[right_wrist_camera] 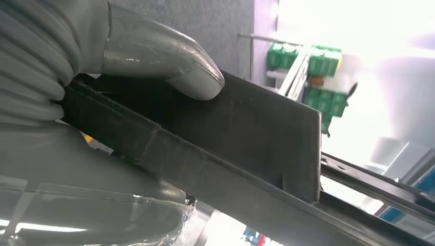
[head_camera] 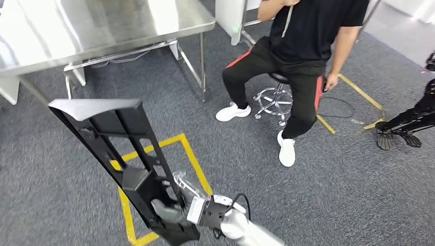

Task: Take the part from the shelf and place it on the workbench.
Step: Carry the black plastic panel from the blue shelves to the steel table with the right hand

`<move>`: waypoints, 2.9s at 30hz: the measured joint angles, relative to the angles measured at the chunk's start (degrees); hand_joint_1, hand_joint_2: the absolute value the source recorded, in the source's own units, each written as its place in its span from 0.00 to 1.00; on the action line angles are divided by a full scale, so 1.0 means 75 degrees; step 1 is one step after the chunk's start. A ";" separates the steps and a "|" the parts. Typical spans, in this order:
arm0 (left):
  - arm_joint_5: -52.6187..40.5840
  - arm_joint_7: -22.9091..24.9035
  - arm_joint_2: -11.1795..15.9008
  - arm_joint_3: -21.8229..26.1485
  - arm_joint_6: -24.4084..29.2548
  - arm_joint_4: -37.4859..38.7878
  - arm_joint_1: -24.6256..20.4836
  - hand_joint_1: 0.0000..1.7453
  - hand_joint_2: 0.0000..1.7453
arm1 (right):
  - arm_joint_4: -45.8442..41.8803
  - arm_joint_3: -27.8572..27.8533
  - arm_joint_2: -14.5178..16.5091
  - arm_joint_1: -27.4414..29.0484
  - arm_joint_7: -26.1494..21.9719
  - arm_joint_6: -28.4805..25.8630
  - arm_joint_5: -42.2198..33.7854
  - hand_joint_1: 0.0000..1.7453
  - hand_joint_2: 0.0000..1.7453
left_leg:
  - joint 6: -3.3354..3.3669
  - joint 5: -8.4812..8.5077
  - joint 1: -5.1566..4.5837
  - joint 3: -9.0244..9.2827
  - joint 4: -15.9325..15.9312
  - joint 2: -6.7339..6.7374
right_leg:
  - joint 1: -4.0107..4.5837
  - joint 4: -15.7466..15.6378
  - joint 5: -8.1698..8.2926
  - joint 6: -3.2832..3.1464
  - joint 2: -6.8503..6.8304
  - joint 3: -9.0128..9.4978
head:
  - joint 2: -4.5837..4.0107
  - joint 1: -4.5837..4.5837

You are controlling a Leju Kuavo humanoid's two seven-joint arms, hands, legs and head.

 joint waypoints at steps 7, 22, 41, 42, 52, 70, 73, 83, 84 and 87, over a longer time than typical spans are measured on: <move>0.0001 -0.0003 -0.0002 0.0030 -0.0060 0.0001 0.0004 0.00 1.00 | 0.0048 0.0025 -0.0077 0.0038 -0.0003 0.0000 0.0004 1.00 1.00 | 0.0001 -0.0013 -0.0037 0.0022 0.0020 -0.0638 | -0.0018 -0.0296 0.0408 0.0173 0.0455 -0.0098 | 0.0000 0.0004; 0.0010 -0.0032 0.0024 0.0057 -0.0082 -0.0001 0.0051 0.00 1.00 | 0.0051 0.0037 -0.0007 0.0051 0.0027 0.0015 0.0007 1.00 1.00 | -0.0463 -0.0319 0.0083 -0.0493 0.0985 0.0228 | -0.0039 -0.0986 0.0647 -0.0256 -0.0202 0.0323 | 0.0000 -0.0043; 0.0222 -0.0217 -0.0024 0.0181 -0.0093 -0.0005 0.0027 0.00 1.00 | 0.0048 0.0023 -0.0063 0.0037 0.0082 0.0013 -0.0063 1.00 1.00 | -0.0058 -0.0077 -0.0063 -0.0015 0.0101 -0.0381 | -0.0048 -0.0922 0.0691 0.0052 0.0276 0.0168 | 0.0000 0.0033; 0.0285 -0.0256 -0.0019 0.0214 -0.0106 -0.0005 0.0028 0.00 1.00 | 0.0048 0.0021 -0.0061 0.0037 0.0085 0.0013 -0.0070 1.00 1.00 | -0.0025 -0.0080 -0.0055 -0.0022 0.0102 -0.0375 | -0.0054 -0.0926 0.0708 0.0019 0.0276 0.0176 | 0.0000 0.0032; 0.0455 -0.0394 -0.0045 0.0396 -0.0199 -0.0005 0.0028 0.00 1.00 | 0.0050 0.0001 -0.0068 0.0045 0.0086 0.0001 -0.0096 1.00 1.00 | -0.0156 -0.0032 0.0000 0.0019 0.0013 -0.0344 | 0.0014 -0.0916 0.0715 -0.0071 0.0286 0.0162 | 0.0000 0.0028; 0.0455 -0.0411 -0.0063 0.0397 -0.0241 -0.0005 0.0028 0.00 1.00 | 0.0051 -0.0021 -0.0071 0.0045 0.0070 -0.0038 -0.0050 1.00 1.00 | -0.0209 -0.0043 -0.0065 0.0015 0.0020 -0.0343 | -0.0009 -0.0917 0.0713 -0.0073 0.0286 0.0147 | 0.0000 0.0029; 0.0445 -0.0409 -0.0050 0.0397 -0.0239 -0.0007 0.0027 0.00 1.00 | 0.0049 -0.0020 -0.0069 0.0043 0.0069 -0.0042 -0.0039 1.00 1.00 | -0.0130 -0.0069 -0.0079 -0.0007 0.0060 -0.0342 | -0.0086 -0.0960 0.0732 -0.0037 0.0288 0.0169 | 0.0000 0.0028; 0.0375 -0.0377 -0.0114 0.0397 -0.0227 -0.0008 0.0023 0.00 1.00 | 0.0025 -0.0020 -0.0186 0.0119 0.0060 -0.0176 0.0017 1.00 1.00 | -0.0063 0.0065 0.0124 0.0189 -0.0280 -0.0301 | -0.0198 0.0835 0.0070 0.0155 0.0271 -0.0764 | 0.0000 0.0035; 0.0374 -0.0366 -0.0117 0.0397 -0.0227 -0.0008 0.0023 0.00 1.00 | 0.0024 -0.0021 -0.0193 0.0126 0.0065 -0.0207 0.0028 1.00 1.00 | -0.0134 0.0035 0.0164 0.0185 -0.0234 -0.0313 | -0.0250 0.0305 0.0290 0.0278 0.0271 -0.0489 | 0.0000 0.0036; 0.0377 -0.0332 -0.0087 0.0415 -0.0208 -0.0022 0.0023 0.00 1.00 | -0.0009 -0.0059 -0.0200 0.0132 0.0116 -0.0501 0.0153 1.00 1.00 | -0.0374 -0.0119 0.0182 0.0125 -0.0009 -0.0343 | -0.0315 -0.0733 0.0634 0.0338 0.0320 0.0069 | 0.0000 0.0029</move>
